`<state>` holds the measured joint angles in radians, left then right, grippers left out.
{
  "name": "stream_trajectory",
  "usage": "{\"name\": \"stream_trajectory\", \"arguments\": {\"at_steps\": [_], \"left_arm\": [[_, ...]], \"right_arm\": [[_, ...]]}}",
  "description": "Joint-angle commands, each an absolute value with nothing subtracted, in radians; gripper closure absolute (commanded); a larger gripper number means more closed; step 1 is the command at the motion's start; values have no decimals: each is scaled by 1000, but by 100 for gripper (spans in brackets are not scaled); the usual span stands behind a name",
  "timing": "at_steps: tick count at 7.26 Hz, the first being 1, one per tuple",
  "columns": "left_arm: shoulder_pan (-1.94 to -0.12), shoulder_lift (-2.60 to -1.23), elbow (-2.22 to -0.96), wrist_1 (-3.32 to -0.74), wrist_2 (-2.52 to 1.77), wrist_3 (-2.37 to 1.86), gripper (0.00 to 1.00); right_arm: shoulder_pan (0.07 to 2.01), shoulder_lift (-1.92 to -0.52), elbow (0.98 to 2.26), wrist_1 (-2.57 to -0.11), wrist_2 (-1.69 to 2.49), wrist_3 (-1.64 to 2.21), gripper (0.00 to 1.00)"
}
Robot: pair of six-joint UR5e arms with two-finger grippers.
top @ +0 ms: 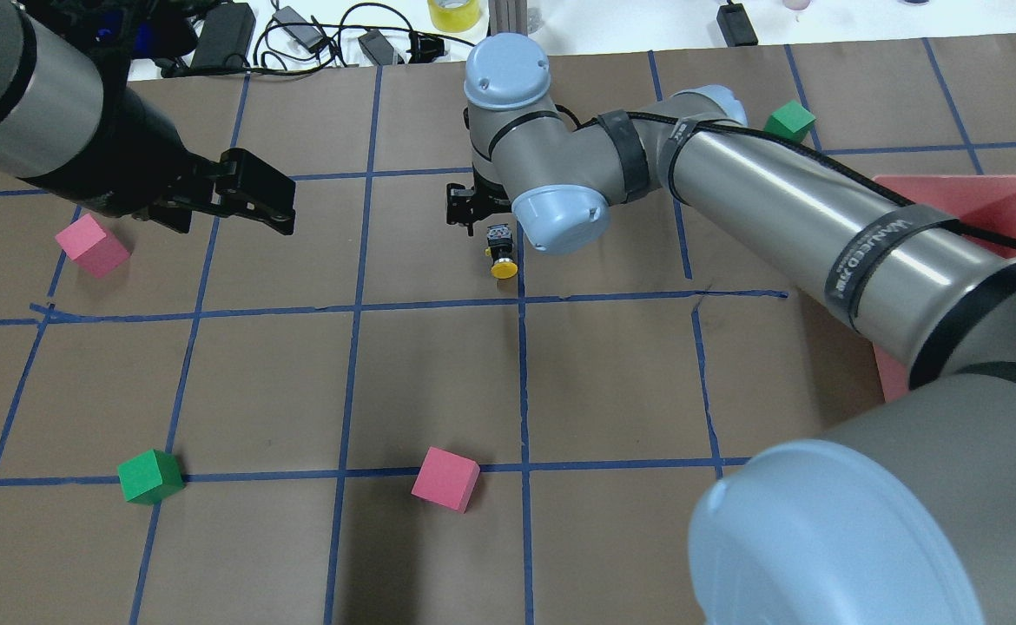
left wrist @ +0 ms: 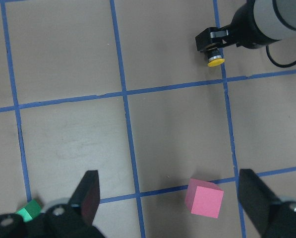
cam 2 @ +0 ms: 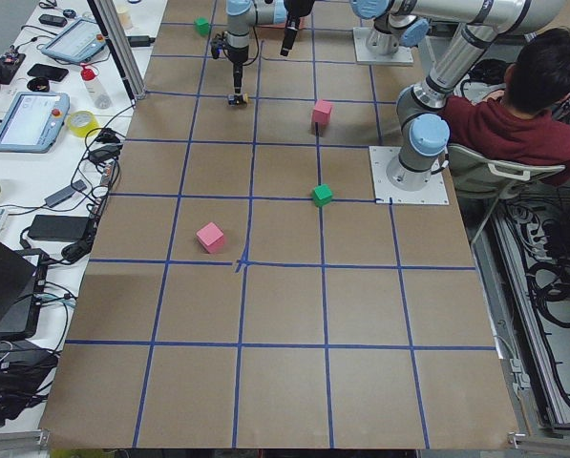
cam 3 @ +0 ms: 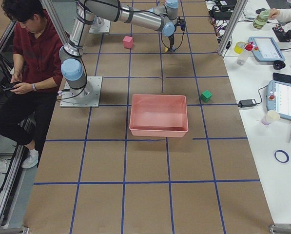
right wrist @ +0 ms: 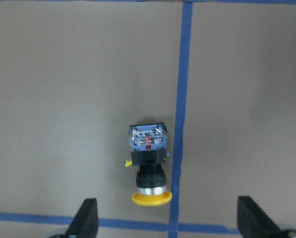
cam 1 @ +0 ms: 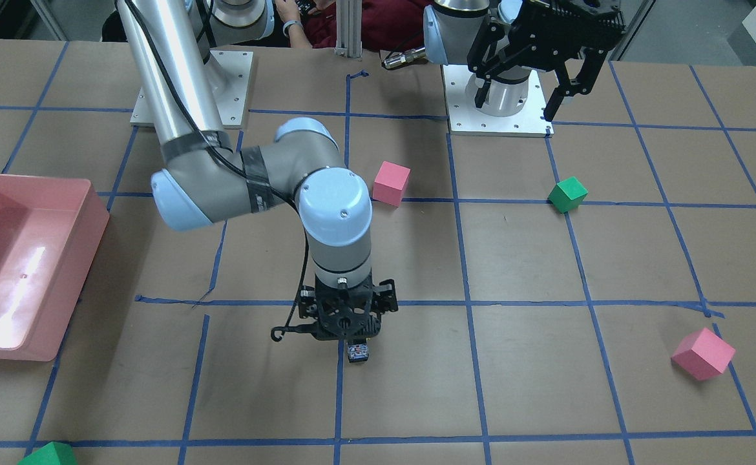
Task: Align button upright
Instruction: 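Lower the switch onto the table and open the right gripper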
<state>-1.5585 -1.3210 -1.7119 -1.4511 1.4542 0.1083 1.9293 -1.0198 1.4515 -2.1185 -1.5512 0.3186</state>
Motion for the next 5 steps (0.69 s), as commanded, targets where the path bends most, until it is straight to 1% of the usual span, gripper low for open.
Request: {"name": "stream_trajectory", "arguments": {"at_steps": [1,3,4,5], "left_arm": [[-1559,-1321,-1712,-1454,1454,109,0],[-1559,-1319,-1712,-1454,1454,109,0],[-1559,-1319,-1712,-1454,1454,109,0],[-1559,-1318,-1712,-1457,1454,109,0]], "right_arm": [[1847,-1188,1463,-1879,-1565,234,0],[1703,-1319,1485,-1713,-1548,131,0],[1675,-1381,1488,-1630,-1566,68,0],[1663,-1408,1488,-1588,-1627,-19,0]]}}
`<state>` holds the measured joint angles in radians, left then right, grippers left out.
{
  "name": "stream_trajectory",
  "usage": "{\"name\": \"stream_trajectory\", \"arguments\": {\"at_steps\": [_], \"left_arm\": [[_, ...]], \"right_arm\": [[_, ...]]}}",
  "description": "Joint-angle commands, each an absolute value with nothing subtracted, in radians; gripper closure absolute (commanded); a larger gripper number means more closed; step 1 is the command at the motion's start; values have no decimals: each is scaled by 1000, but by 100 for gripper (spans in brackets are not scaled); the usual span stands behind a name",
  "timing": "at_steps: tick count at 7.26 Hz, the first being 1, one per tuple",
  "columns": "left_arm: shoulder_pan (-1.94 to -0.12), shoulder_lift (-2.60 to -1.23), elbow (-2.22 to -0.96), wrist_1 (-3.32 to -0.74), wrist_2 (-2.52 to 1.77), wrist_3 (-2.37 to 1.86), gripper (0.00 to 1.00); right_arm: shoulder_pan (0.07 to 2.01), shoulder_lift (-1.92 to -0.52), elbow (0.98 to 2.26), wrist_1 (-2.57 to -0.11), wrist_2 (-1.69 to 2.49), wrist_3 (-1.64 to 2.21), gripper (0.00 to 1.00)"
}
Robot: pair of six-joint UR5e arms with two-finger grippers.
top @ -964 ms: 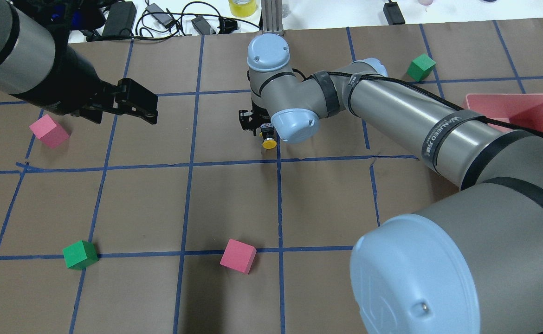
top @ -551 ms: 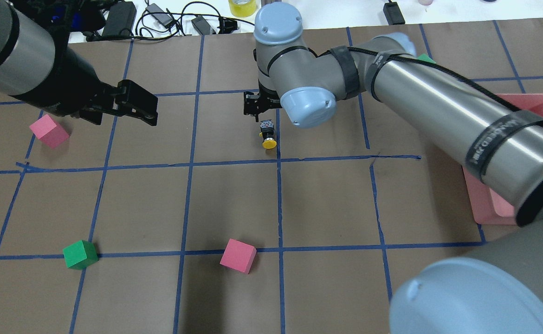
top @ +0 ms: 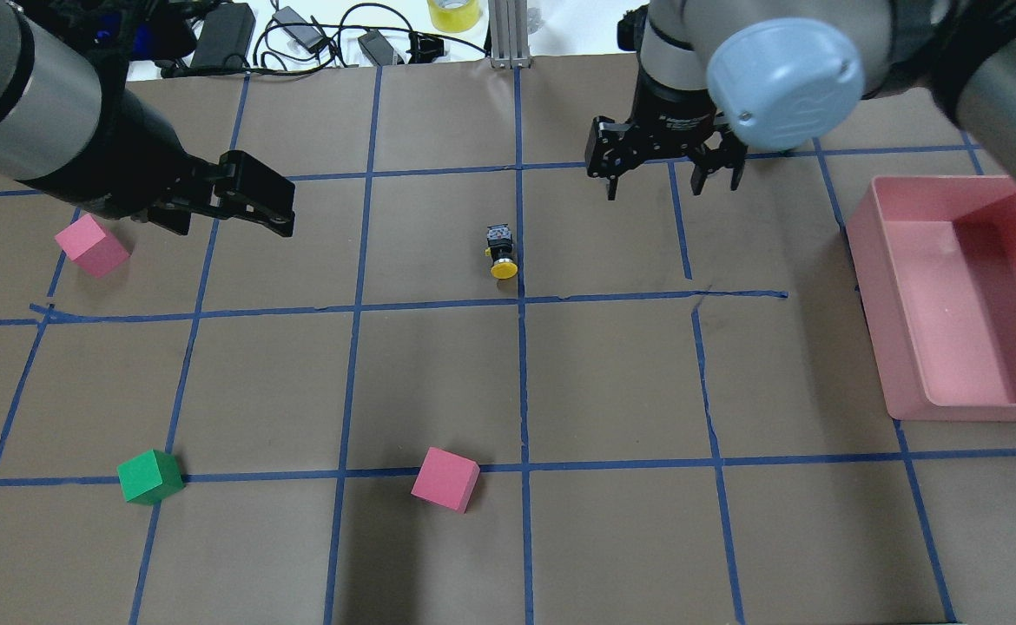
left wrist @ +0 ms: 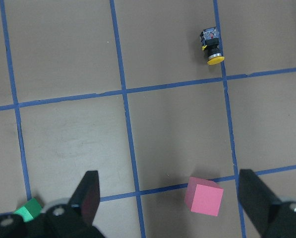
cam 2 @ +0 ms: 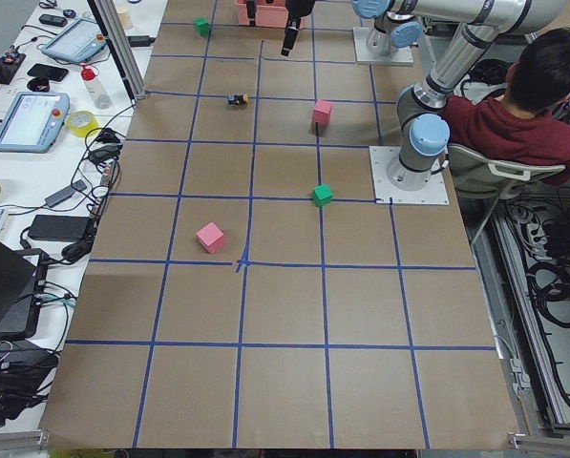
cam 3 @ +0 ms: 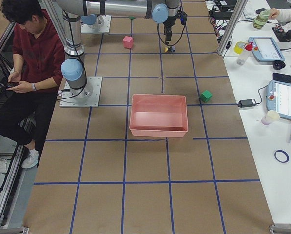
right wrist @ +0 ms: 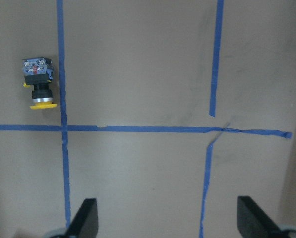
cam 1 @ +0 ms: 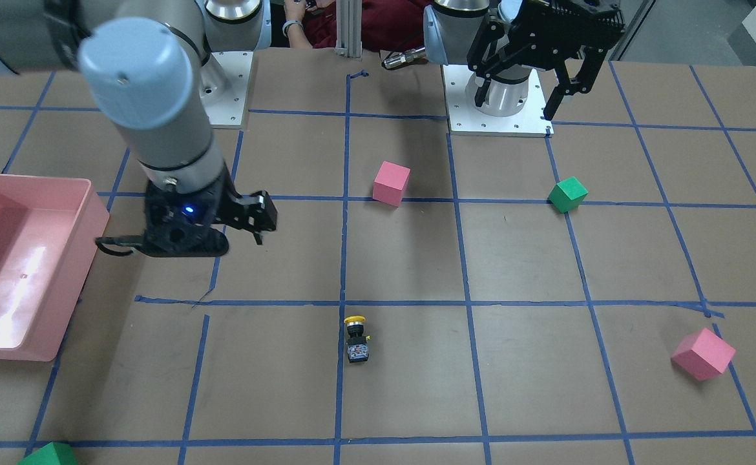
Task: Align button upright
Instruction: 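Raise the right gripper away from the switch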
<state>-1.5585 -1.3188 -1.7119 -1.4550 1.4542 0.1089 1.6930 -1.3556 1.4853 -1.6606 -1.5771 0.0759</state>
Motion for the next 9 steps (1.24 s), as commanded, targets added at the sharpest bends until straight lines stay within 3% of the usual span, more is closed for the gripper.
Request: {"name": "stream_trajectory", "arguments": {"at_steps": [1,9], "left_arm": [[-1559,-1315,-1712,-1465,1454,109,0],[-1557,-1313,-1712,-1470,1454,110,0]], "right_arm": [[1648,-1411,1486,-1591,-1667,-82,0],[1621,-1417,1486,-1601,-1654,-94,0]]}}
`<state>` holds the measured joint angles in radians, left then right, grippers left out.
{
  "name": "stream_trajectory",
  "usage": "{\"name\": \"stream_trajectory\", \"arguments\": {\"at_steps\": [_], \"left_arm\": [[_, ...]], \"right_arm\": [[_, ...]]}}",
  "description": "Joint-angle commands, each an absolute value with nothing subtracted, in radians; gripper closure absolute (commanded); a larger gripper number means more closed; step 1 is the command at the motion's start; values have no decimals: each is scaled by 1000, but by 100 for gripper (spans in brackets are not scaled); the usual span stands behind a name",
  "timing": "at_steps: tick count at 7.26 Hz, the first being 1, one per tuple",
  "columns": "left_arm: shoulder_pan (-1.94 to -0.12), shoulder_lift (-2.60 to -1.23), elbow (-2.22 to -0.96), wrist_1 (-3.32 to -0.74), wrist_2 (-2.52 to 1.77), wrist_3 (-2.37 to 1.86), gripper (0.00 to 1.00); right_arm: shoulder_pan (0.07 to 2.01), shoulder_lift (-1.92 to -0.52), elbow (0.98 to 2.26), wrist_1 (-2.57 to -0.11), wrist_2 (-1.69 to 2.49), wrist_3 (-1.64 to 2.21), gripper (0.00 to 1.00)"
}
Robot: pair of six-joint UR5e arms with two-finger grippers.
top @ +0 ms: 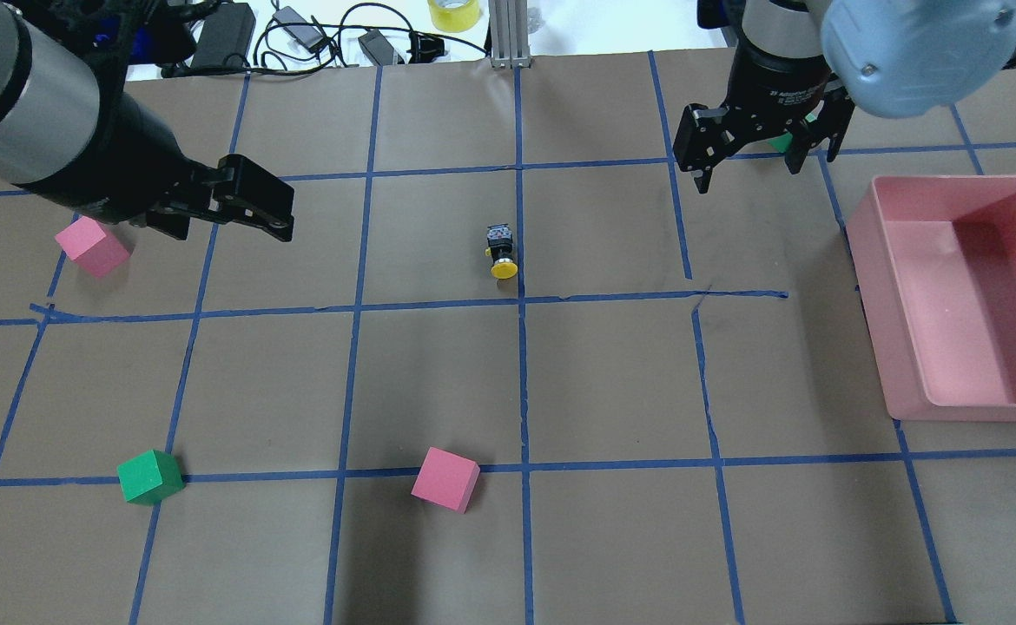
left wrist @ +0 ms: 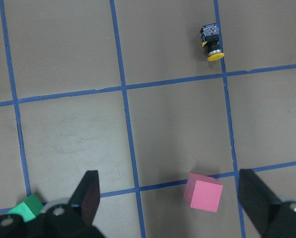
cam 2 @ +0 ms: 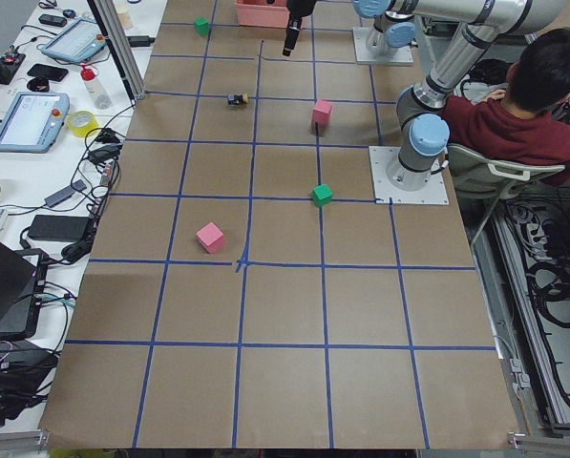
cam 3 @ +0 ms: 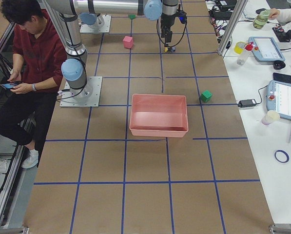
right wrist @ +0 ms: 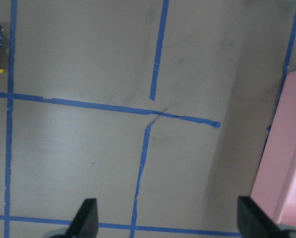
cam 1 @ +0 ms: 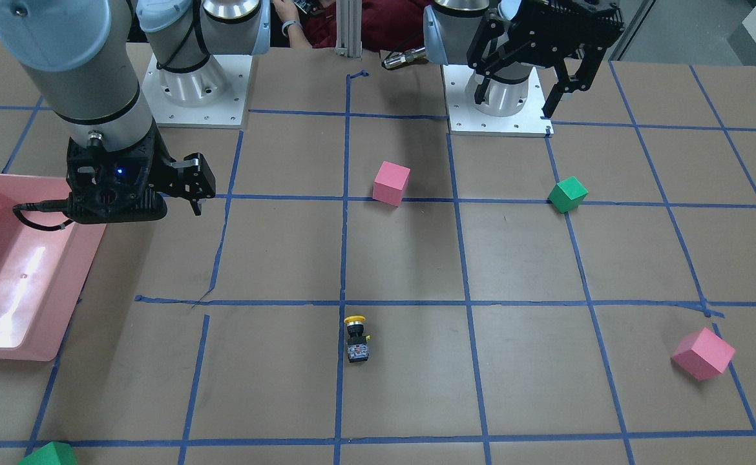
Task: Align button upright
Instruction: 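Raise the right gripper away from the switch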
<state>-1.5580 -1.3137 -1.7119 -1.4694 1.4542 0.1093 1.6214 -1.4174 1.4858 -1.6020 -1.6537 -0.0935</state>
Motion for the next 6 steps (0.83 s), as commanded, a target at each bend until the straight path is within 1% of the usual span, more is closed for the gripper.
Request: {"name": "stream_trajectory", "arguments": {"at_steps": [1,5,6], "left_arm": [[-1559,-1313,-1712,-1470,1454,110,0],[-1559,-1315,-1715,-1471,1451,112,0],[-1560,-1315,-1745,-1465,1419,113,0]], "right_arm": [[1621,-1417,1486,-1600,-1654,-94,0],[1618,-1422,1486,-1586,-1658,-94,0],[1618,-1428,1486,-1585,-1657,-95,0]]}}
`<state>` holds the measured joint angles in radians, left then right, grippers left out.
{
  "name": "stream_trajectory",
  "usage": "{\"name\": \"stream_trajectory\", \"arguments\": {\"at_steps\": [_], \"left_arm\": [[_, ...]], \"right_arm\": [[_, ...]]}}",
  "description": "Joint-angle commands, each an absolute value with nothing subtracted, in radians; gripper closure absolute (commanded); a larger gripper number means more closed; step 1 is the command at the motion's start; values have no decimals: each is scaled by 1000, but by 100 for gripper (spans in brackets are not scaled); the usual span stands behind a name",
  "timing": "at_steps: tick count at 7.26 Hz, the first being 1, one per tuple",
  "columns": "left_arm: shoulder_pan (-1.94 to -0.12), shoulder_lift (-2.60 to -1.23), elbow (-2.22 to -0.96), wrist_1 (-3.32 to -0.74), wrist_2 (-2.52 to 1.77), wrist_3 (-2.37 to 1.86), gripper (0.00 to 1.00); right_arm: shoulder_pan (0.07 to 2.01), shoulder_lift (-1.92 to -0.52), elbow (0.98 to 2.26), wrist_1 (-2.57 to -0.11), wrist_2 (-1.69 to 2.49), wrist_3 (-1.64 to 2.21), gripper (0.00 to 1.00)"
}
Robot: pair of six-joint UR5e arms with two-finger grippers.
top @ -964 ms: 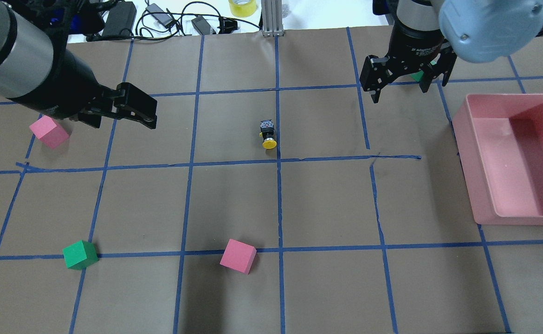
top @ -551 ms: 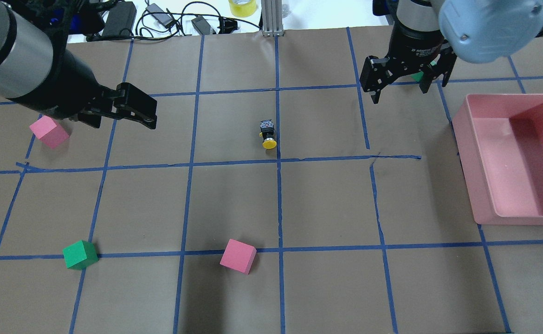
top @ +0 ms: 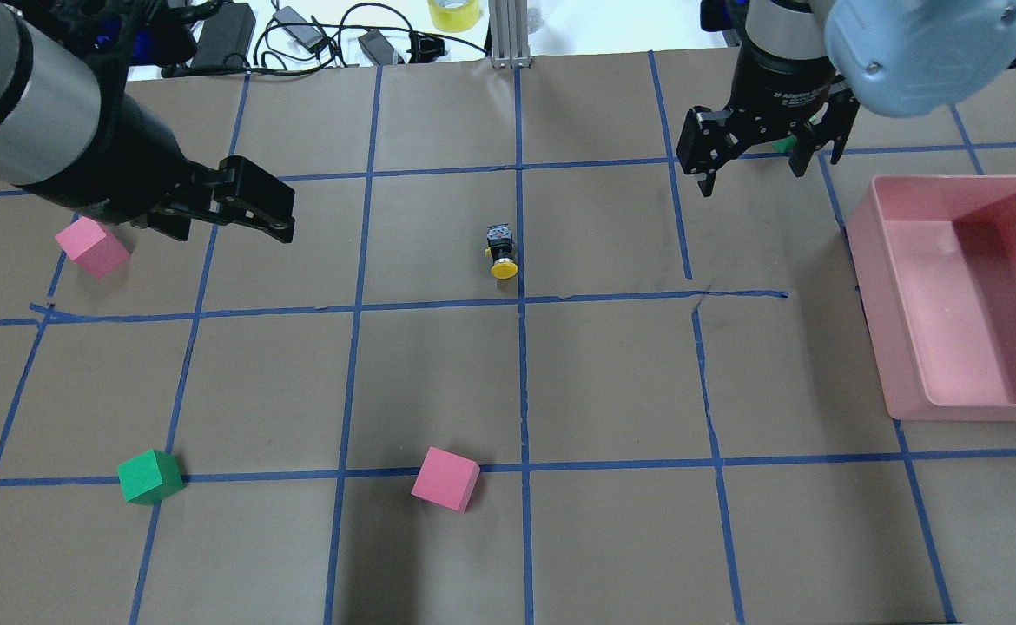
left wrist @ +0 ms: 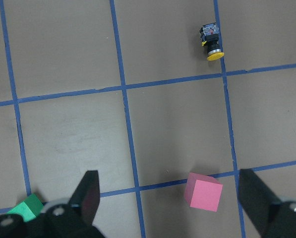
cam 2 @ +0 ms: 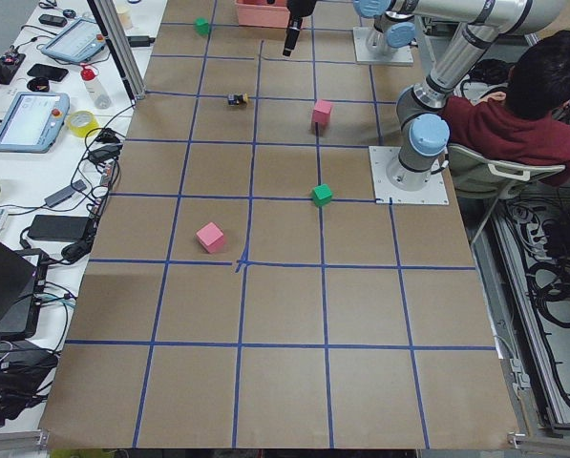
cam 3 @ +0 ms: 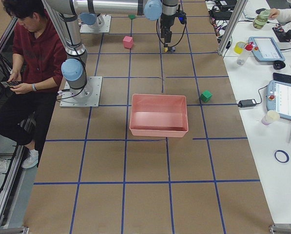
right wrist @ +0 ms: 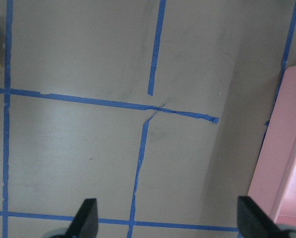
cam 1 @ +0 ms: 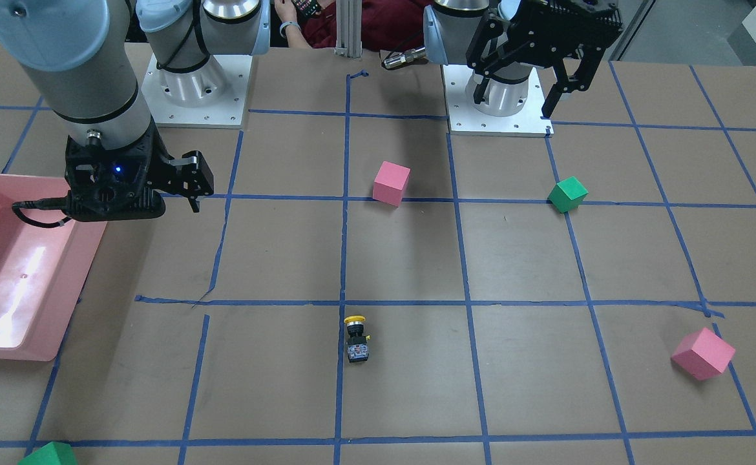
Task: Align button upright
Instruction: 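Raise the right gripper away from the switch, then reach the left gripper to the switch and grasp it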
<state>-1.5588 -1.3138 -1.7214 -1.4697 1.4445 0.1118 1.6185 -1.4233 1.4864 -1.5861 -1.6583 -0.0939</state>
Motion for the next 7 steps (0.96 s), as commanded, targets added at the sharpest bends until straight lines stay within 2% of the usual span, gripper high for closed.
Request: {"name": "stream_trajectory", "arguments": {"at_steps": [1,3,7], "left_arm": [[-1562,-1321,-1765,-1448,1402,100,0],[-1575,-1351,-1790,-1341,1402,57,0],[-1877,-1524,-2110,-576,1593,-265,0]], "right_arm": [[1621,-1439,1486,-1577,-1655,-95,0],[1618,-1451,1476,-1514,-1628,-94,0],[1617,-1460,1476,-1509,-1628,-87,0]]}}
